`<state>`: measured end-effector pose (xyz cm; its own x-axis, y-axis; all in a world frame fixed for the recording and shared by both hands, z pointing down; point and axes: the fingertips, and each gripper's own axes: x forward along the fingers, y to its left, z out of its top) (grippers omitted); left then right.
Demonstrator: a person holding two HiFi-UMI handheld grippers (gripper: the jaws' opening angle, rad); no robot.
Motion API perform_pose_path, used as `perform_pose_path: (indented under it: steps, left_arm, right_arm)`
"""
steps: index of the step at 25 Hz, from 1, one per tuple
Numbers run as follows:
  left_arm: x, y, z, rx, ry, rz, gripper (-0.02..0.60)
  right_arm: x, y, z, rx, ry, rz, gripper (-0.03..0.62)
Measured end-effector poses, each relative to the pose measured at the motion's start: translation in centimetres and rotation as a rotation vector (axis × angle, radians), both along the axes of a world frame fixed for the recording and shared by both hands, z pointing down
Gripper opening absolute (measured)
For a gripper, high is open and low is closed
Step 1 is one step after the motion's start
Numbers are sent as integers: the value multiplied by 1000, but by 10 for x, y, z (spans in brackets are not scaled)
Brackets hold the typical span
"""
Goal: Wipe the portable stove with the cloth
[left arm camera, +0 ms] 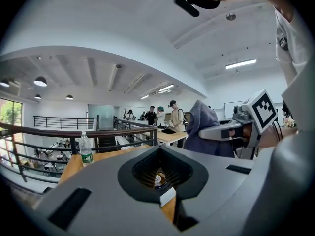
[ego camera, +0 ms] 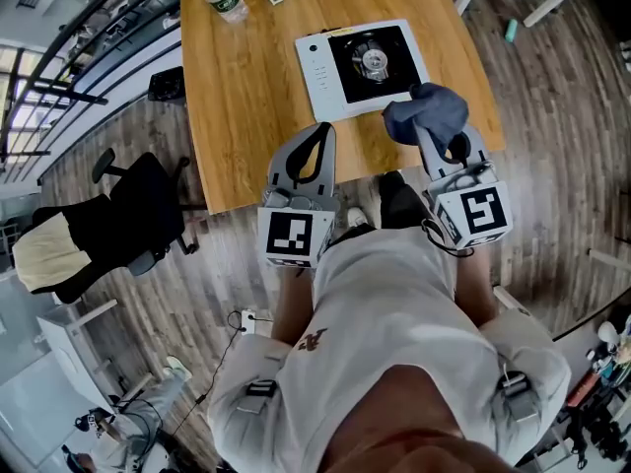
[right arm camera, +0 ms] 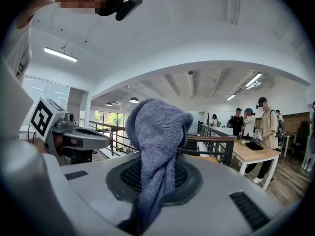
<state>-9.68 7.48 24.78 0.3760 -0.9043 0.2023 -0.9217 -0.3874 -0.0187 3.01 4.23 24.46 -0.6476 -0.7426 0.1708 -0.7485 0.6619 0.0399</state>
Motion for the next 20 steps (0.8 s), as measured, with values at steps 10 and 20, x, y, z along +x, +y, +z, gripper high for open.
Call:
perform_pose_path:
  steps: [10,20]
  left_arm:
    - [15,-93,9,-46,-24,-53,20]
    - [59,-170,26,-123,-42,-59,20]
  right_arm:
    - [9,-105,17,-42,-16,-65,54]
    - [42,-186,35,-112,-35,-98,54]
